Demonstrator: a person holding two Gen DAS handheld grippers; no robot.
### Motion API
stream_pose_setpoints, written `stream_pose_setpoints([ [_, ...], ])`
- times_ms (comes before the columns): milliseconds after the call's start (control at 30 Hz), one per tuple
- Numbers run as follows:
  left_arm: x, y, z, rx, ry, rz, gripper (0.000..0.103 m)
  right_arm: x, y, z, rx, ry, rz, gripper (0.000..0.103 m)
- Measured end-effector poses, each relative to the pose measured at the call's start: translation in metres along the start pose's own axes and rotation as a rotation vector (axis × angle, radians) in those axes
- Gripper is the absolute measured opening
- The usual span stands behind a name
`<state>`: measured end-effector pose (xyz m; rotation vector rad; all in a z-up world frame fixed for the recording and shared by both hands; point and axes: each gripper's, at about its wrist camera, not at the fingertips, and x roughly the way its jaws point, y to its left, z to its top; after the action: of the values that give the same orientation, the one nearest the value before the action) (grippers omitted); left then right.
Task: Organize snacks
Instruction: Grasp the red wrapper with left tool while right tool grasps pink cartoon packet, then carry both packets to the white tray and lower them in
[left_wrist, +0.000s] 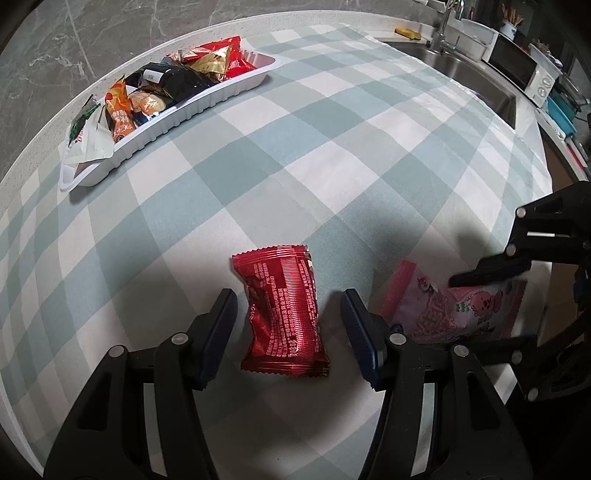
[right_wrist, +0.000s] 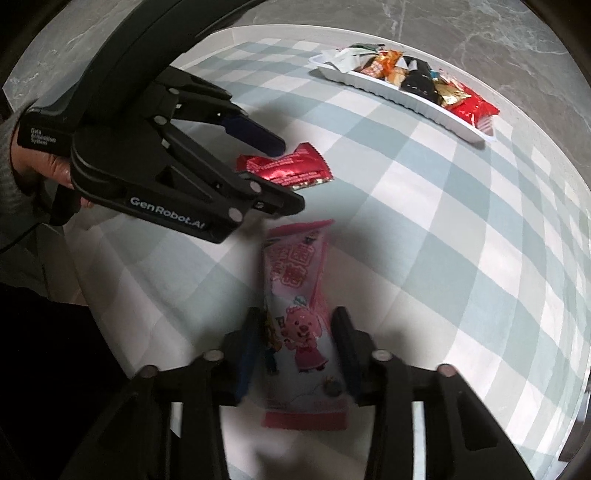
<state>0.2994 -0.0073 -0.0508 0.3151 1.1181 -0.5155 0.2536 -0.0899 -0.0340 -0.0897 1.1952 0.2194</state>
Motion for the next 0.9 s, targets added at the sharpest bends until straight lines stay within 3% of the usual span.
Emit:
stream_pose_setpoints([
  [100, -0.003, 0.0, -0.001, 0.004, -0.013, -0.015, 0.035, -0.003, -0.007, 0.002, 0.043, -0.013, 0.041, 0.035],
  [200, -0.004, 0.004, -0.001, -0.02, -0.017, -0.032, 0.031, -0.005, -0.02, 0.003, 0.114, -0.029, 0.091, 0.034],
  [633, -0.01, 0.018, -0.002, -0.109, -0.04, -0.093, 0.029, -0.015, -0.064, -0.003, 0.371, -0.092, 0.263, 0.034],
  [900, -0.013, 0.023, -0.004, -0.124, -0.044, -0.091, 0.029, -0.02, -0.076, -0.007, 0.431, -0.113, 0.281, 0.034],
])
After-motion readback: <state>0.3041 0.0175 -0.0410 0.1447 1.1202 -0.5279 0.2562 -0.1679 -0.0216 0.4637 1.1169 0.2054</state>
